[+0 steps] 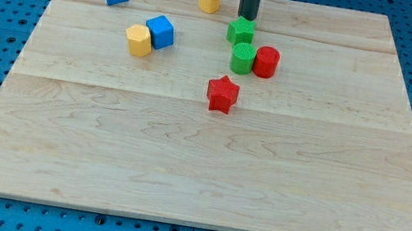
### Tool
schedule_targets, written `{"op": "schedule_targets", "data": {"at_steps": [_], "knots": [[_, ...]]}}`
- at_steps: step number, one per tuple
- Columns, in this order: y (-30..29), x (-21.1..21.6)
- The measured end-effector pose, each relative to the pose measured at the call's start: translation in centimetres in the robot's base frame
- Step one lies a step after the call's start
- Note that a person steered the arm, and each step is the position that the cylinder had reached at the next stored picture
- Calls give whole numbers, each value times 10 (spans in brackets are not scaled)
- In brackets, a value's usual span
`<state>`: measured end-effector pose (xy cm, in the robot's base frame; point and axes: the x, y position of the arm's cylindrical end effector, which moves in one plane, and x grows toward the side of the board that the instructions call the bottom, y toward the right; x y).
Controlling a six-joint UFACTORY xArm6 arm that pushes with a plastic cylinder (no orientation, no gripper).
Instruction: Slide red star towards center right
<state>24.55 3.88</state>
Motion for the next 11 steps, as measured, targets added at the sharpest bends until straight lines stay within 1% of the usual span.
{"op": "schedule_targets", "data": {"at_steps": [1, 2, 3, 4, 5, 6, 7, 8, 9, 10, 11], "knots": [[-4, 0], [-32, 2], [-86, 18], [-78, 79], [-90, 99], [-129, 137], [-87, 180], [-18, 199], [20, 185], [80, 164], [102, 164]]}}
